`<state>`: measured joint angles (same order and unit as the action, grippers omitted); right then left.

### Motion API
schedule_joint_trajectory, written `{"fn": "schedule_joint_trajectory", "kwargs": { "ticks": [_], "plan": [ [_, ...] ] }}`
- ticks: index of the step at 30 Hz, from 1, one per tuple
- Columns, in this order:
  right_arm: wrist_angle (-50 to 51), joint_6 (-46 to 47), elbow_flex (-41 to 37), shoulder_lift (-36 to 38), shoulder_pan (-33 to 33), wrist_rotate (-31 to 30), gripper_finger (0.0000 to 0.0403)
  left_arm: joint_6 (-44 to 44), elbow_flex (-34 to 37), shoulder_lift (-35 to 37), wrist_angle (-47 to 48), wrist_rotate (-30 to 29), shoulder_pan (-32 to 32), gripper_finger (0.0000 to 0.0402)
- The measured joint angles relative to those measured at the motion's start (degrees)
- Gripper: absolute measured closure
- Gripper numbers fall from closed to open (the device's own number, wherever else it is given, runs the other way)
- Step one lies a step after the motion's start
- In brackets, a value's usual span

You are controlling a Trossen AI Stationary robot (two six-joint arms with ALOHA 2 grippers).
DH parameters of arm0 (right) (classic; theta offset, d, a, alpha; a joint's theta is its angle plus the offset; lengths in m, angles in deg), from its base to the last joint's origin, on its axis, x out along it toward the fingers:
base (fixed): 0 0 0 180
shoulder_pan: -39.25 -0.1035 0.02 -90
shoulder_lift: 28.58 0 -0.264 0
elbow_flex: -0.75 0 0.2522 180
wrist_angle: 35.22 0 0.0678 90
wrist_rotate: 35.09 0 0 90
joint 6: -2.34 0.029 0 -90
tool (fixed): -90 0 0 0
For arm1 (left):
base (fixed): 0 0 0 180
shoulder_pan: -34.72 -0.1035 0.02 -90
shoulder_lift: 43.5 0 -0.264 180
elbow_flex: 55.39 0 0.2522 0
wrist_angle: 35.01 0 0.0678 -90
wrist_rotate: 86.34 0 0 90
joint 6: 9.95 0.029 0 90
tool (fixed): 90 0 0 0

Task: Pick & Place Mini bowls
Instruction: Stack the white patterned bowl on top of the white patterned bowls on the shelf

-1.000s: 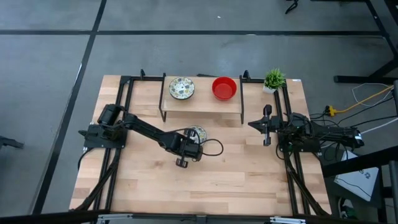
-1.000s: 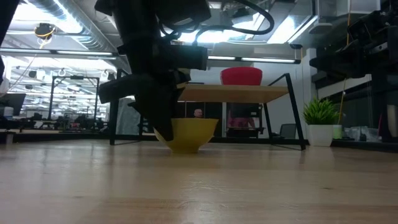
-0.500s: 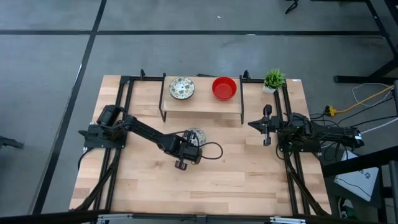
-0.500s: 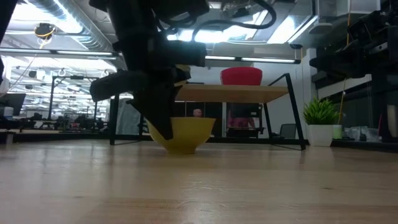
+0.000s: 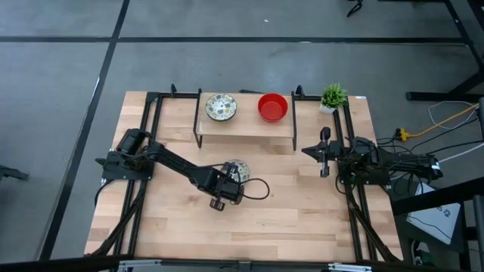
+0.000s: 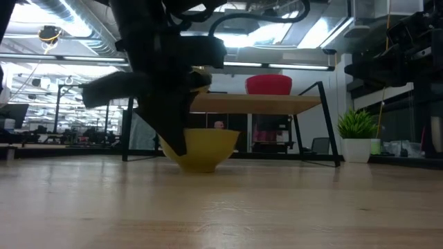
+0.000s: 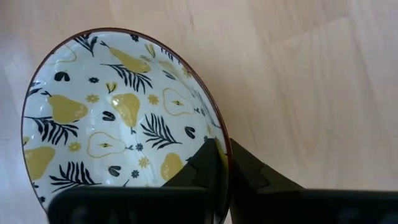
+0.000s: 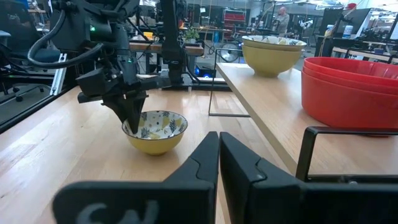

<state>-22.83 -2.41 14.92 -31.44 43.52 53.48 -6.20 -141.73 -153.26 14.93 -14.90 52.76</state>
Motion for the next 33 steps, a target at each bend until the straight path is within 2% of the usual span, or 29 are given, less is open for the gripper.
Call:
{"fn": "schedule_joint_trajectory", "kwargs": {
  "ticks": [14,25,33],
  "plan": [
    [0.0,0.0,0.0,0.0,0.0,0.0,0.0386,-1.0,-0.2,7.7,1.3,-1.1,1.1,0.0391],
    [0.0,0.0,0.0,0.0,0.0,0.0,0.0386,-1.1,-0.2,15.7,3.0,1.3,5.3,0.0392],
    [0.0,0.0,0.0,0.0,0.0,0.0,0.0386,-3.3,-0.2,22.0,3.9,0.4,7.5,0.0392]
  ]
}}
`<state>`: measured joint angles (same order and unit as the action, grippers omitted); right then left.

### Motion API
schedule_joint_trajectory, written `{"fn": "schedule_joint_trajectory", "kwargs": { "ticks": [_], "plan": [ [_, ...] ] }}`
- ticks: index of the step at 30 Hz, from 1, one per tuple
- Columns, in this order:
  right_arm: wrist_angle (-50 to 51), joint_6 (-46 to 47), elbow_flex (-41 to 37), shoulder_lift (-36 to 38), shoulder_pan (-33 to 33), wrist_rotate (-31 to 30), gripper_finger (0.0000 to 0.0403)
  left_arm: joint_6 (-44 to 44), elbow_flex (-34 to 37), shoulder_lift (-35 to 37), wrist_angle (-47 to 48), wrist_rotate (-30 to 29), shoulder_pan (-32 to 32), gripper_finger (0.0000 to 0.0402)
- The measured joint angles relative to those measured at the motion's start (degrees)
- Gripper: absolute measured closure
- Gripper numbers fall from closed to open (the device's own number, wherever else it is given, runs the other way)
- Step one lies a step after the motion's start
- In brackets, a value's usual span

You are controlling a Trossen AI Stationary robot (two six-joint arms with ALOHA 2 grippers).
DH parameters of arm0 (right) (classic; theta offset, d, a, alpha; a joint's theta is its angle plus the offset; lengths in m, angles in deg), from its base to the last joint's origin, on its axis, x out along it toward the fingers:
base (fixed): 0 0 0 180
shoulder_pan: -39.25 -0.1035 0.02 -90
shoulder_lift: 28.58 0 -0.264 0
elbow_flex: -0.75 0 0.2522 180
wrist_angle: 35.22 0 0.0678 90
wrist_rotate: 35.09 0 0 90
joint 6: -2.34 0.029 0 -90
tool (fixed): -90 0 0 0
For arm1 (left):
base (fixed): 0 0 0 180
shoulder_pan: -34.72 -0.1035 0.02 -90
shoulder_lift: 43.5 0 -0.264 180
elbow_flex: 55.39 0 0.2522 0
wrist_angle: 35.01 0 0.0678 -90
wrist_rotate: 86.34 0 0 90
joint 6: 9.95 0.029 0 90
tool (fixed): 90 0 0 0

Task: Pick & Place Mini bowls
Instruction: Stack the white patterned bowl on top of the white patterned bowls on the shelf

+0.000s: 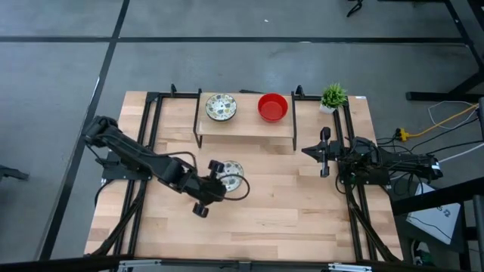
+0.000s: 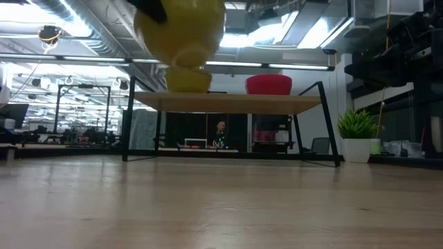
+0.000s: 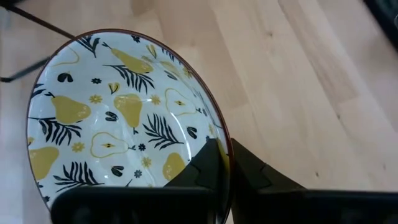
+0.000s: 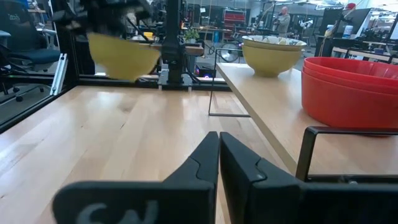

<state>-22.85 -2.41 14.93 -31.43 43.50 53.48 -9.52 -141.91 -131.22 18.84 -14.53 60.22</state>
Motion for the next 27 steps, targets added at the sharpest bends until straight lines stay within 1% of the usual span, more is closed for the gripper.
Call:
{"fn": "schedule_joint_trajectory", "kwargs": {
  "ticks": [6,14,20,27],
  "plan": [
    [0.0,0.0,0.0,0.0,0.0,0.0,0.0386,-0.3,0.0,2.5,0.2,-0.9,0.3,0.0393],
    [0.0,0.0,0.0,0.0,0.0,0.0,0.0386,-0.3,0.0,2.6,1.5,-2.0,0.3,0.0392],
    [0.0,0.0,0.0,0.0,0.0,0.0,0.0386,1.3,0.0,2.6,1.9,-4.6,0.2,0.0392],
    [0.0,0.0,0.0,0.0,0.0,0.0,0.0386,3.7,0.0,2.9,2.8,-4.9,-1.8,0.0392]
  ]
}}
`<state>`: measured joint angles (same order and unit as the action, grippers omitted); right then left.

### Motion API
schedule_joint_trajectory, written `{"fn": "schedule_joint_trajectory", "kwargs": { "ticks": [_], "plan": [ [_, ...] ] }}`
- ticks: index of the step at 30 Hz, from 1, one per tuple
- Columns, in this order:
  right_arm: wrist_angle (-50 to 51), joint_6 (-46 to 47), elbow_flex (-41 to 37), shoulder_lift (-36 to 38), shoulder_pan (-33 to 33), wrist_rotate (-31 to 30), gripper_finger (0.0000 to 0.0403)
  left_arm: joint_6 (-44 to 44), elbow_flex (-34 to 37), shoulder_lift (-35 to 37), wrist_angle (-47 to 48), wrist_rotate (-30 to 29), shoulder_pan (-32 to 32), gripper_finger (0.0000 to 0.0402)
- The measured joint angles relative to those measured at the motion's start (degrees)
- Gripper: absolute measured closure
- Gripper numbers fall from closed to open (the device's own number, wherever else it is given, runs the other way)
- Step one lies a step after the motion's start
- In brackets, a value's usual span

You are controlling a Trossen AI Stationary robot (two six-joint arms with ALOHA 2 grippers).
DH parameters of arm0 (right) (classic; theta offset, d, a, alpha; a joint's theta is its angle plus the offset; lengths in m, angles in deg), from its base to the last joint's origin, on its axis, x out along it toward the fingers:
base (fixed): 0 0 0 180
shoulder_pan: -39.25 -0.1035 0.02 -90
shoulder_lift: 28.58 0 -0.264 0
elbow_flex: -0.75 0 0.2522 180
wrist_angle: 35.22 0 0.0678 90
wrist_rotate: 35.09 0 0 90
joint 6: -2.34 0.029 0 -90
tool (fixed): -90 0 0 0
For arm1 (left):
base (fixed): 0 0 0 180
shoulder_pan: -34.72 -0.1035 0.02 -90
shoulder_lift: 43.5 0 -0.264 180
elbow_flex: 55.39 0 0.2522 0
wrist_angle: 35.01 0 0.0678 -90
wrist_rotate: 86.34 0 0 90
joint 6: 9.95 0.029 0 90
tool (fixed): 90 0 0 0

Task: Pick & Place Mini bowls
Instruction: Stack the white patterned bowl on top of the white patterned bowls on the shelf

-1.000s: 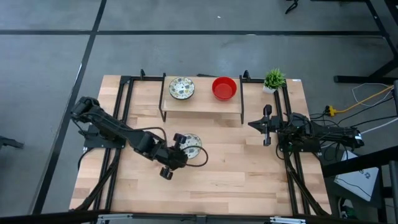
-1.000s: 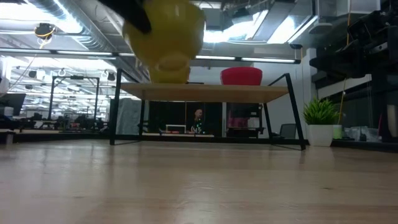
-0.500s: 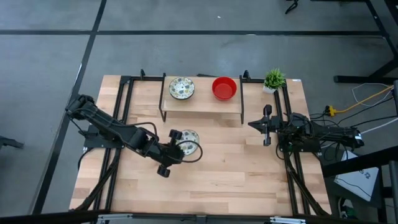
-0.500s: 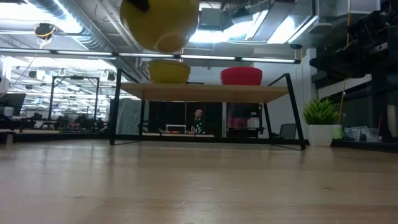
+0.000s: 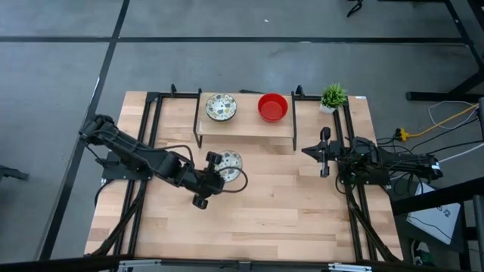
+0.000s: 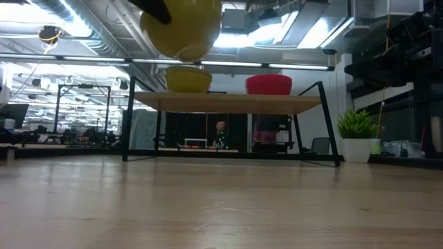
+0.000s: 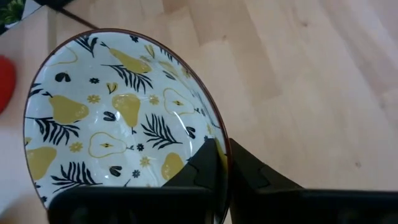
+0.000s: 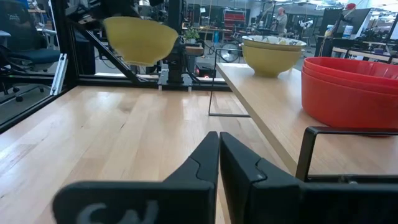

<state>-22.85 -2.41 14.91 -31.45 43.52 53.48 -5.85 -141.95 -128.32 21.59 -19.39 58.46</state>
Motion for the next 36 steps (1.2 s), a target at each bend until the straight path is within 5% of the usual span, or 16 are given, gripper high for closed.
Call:
{"fn": "schedule_joint_trajectory", "kwargs": {
  "ticks": [13,24,36],
  "plan": [
    [0.0,0.0,0.0,0.0,0.0,0.0,0.0385,1.7,0.0,6.8,2.0,-1.1,-4.8,0.0391],
    [0.0,0.0,0.0,0.0,0.0,0.0,0.0386,5.8,-0.2,15.0,1.7,-9.0,-4.8,0.0391],
    [0.0,0.0,0.0,0.0,0.0,0.0,0.0386,10.2,-13.3,12.2,10.9,-9.4,-5.5,0.0392]
  ]
}}
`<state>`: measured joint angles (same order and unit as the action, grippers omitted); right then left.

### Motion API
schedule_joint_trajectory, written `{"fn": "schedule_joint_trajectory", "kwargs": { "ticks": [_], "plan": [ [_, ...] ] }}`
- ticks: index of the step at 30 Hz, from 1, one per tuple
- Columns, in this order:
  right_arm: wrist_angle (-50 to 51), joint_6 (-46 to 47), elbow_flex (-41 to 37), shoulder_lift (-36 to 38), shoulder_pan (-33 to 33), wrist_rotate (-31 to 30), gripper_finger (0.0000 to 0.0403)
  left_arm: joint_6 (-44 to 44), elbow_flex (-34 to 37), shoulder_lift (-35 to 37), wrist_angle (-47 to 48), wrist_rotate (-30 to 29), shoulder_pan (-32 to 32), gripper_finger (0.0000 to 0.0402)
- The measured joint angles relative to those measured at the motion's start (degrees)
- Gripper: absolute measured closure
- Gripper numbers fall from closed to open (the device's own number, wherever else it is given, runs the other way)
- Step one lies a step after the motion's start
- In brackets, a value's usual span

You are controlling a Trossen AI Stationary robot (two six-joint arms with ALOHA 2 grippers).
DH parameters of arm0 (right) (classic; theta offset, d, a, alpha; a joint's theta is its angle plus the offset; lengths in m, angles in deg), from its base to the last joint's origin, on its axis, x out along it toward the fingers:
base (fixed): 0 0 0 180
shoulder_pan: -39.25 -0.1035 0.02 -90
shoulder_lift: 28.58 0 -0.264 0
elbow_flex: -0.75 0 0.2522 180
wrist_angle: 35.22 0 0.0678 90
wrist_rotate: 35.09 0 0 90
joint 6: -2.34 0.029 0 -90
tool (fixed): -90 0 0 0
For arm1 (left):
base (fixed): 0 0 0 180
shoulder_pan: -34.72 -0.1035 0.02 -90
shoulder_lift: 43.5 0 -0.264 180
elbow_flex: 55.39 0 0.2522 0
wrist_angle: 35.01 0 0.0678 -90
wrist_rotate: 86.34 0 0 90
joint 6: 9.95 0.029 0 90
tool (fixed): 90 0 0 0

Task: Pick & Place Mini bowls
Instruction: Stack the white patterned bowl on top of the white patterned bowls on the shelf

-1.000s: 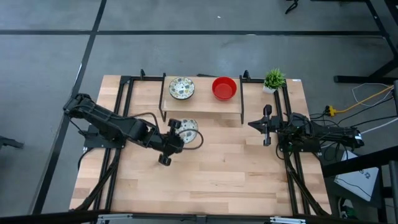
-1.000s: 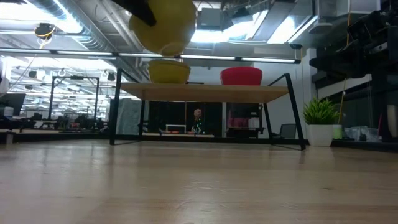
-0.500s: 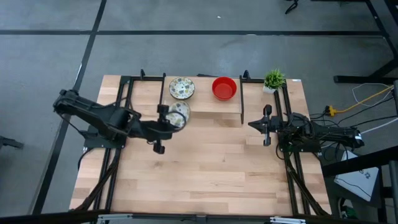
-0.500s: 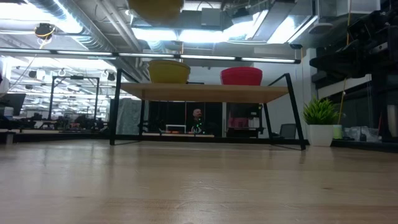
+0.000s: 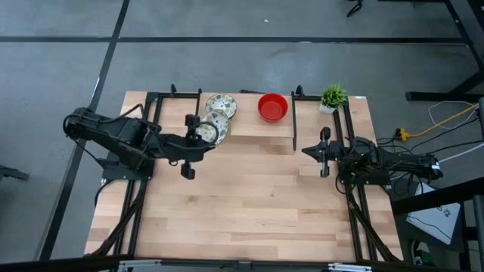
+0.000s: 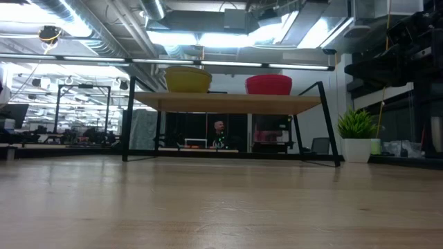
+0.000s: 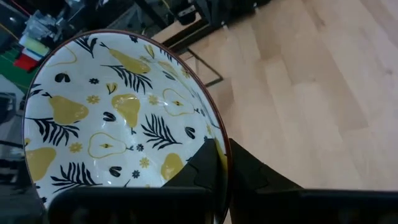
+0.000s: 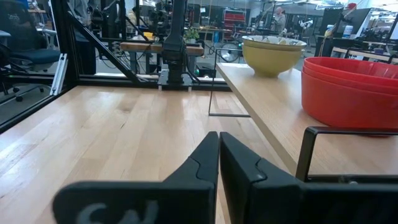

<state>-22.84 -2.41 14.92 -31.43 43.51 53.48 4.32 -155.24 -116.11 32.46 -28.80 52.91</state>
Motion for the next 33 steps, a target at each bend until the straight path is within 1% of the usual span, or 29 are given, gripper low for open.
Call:
{"fn": "schedule_joint_trajectory", "kwargs": {
  "ticks": [8,10,13,15,21,25,29,31,33],
  "plan": [
    [0.0,0.0,0.0,0.0,0.0,0.0,0.0386,2.1,-7.6,-5.2,10.0,0.6,-3.0,0.0393],
    [0.0,0.0,0.0,0.0,0.0,0.0,0.0386,1.5,-8.1,-6.6,11.3,2.9,-3.7,0.0393],
    [0.0,0.0,0.0,0.0,0.0,0.0,0.0386,-0.1,-8.1,-9.2,12.7,8.7,-3.8,0.0393],
    [0.0,0.0,0.0,0.0,0.0,0.0,0.0386,-2.0,-8.1,-11.5,14.5,11.5,-3.1,0.0393],
    [0.0,0.0,0.0,0.0,0.0,0.0,0.0386,-8.2,-8.1,-20.7,20.8,15.3,0.6,0.0393],
    [0.0,0.0,0.0,0.0,0.0,0.0,0.0386,-9.5,-8.1,-27.4,20.0,18.0,3.7,0.0393],
    [0.0,0.0,0.0,0.0,0.0,0.0,0.0386,-9.1,-8.1,-33.9,17.0,18.4,6.0,0.0392],
    [0.0,0.0,0.0,0.0,0.0,0.0,0.0386,-7.9,-8.0,-36.1,14.5,18.8,6.7,0.0392],
    [0.0,0.0,0.0,0.0,0.0,0.0,0.0386,-6.4,-8.0,-37.0,11.4,20.5,6.7,0.0392]
  ]
}}
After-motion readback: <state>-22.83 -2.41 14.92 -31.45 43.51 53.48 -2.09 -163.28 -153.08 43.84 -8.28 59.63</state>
